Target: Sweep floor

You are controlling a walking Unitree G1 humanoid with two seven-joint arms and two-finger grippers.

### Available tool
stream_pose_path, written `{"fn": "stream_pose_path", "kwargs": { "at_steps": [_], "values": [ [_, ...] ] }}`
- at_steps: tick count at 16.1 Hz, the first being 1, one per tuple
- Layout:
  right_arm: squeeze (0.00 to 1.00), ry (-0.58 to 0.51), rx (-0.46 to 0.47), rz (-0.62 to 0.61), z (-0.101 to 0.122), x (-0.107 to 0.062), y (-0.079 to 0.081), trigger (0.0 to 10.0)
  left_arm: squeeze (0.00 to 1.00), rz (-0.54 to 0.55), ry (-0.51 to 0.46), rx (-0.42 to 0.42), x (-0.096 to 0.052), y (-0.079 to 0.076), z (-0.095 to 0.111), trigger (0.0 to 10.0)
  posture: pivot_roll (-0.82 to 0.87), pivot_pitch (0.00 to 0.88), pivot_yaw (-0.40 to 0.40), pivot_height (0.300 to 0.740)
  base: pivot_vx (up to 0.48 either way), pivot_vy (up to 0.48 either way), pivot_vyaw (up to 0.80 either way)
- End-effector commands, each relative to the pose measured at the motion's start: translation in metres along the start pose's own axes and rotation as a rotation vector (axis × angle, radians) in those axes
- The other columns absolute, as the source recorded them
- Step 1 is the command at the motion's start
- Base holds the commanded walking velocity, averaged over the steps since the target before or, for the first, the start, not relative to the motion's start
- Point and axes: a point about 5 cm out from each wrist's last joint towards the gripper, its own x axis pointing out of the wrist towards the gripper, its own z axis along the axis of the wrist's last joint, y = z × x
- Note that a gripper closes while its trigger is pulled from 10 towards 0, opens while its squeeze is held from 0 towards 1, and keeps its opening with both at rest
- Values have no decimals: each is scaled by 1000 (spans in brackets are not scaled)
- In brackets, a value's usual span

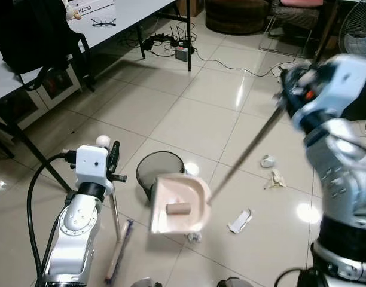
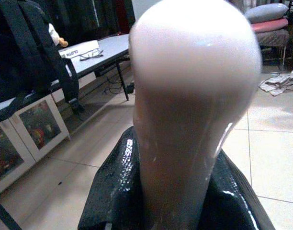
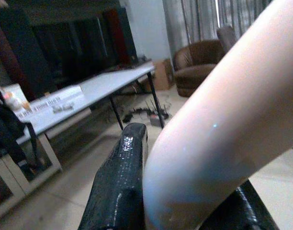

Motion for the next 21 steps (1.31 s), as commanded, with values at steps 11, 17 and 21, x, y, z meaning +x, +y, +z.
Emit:
{"fn": "stream_pose_path", "kwargs": {
  "at_steps": [11,17,21],
  "values": [
    [0,-121,-29,45,39,16,8,10000,0,37,-1,51,-2,-9,4,10000,-73,0,48,740,171,0,159],
    [0,-124,-6,13,38,17,3,10000,0,18,5,68,-3,-15,2,10000,-72,0,49,740,339,0,202],
    [0,-118,-1,13,35,17,3,10000,0,21,7,71,-3,-14,2,10000,-70,0,52,740,338,0,0]
  ]
}}
